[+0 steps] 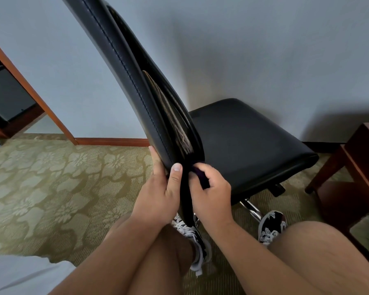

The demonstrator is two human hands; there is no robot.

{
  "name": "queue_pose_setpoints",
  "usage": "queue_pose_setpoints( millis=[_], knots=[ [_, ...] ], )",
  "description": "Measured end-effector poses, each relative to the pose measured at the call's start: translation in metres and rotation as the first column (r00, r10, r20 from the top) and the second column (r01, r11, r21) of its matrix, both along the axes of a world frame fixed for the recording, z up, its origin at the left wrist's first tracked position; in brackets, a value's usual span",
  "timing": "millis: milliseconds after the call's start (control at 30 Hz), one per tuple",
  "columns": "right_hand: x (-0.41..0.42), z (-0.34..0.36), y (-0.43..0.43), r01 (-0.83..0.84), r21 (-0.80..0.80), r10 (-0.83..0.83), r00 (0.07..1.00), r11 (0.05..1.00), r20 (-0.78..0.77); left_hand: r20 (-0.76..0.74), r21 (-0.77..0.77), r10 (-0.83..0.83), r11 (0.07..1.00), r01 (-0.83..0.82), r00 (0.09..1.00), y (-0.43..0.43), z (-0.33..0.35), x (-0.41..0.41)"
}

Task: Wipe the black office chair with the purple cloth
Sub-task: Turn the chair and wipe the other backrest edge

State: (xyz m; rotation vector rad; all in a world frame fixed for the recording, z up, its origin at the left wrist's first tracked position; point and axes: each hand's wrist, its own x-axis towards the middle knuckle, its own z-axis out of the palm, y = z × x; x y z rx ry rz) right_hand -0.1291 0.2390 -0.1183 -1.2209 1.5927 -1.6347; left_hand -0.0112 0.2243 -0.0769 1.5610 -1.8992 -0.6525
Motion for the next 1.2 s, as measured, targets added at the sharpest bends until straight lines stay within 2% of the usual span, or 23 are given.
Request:
queue_pose_setpoints(
  millis=[67,167,500,633,700,767,833,1067,1200],
  knots=[
    [-0.002,-0.01,0.001,0.0,0.031,0.003,0.996,1.0,-0.085,-0.008,-0.001,-0.002,1.0,0.002,1.0,0.0,0.0,0.0],
    [-0.001,-0.013,0.0,-0.011,0.066,0.018,0.995,0.998,-0.1,-0.019,-0.007,0.01,1.0,-0.01,1.0,-0.002,-0.001,0.002],
    [0.004,0.024,0.0,0.017,0.033,-0.023,0.983,0.999,0.181,-0.003,-0.005,0.03,1.0,-0.03,1.0,-0.004,0.0,0.002],
    [0.005,0.03,0.008,-0.119,0.005,0.112,0.945,0.993,0.307,-0.022,0.01,0.032,0.999,-0.032,0.999,-0.007,-0.003,0.005],
    [0.008,0.024,0.015,-0.201,-0.02,0.2,0.949,0.979,0.243,-0.034,0.012,0.029,1.0,-0.029,0.999,-0.008,-0.003,0.006],
    [0.008,0.013,0.017,-0.234,-0.047,0.237,0.969,0.971,0.071,-0.05,0.003,0.02,1.0,-0.02,0.999,-0.008,-0.002,0.007],
    [0.005,0.002,0.013,-0.251,-0.043,0.25,0.968,0.967,-0.026,-0.065,-0.001,0.022,1.0,-0.022,0.998,-0.008,-0.002,0.007],
    [0.002,-0.016,0.002,-0.177,0.06,0.178,0.984,0.982,-0.021,-0.026,0.02,0.039,0.999,-0.039,0.999,-0.007,-0.001,0.008],
    [0.006,-0.001,0.005,-0.15,0.0,0.15,0.988,0.989,0.036,-0.027,0.022,0.039,0.999,-0.038,0.999,-0.006,0.0,0.008]
  ],
)
